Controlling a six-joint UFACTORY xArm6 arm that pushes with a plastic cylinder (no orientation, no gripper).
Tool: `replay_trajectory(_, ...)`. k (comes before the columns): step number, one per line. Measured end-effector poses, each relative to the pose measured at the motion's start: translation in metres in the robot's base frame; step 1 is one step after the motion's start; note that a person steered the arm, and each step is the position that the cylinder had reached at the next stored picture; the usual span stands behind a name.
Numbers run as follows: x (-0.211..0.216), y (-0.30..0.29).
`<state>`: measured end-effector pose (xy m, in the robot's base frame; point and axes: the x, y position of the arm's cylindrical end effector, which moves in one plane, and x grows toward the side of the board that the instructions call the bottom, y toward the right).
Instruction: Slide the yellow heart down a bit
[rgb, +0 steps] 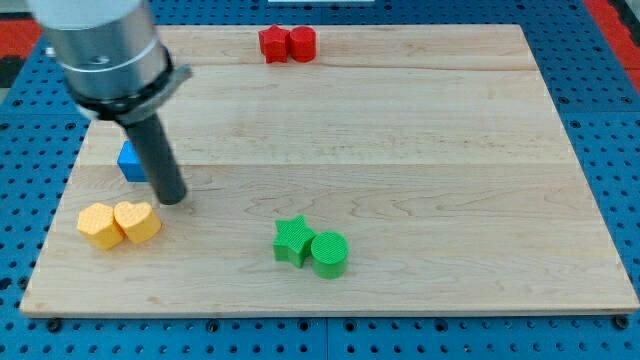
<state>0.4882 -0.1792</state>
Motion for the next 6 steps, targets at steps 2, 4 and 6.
replay_trajectory(2, -0.037, -0.003)
replay_trajectory(4, 0.027, -0.025)
replay_trajectory(6, -0.038, -0.040)
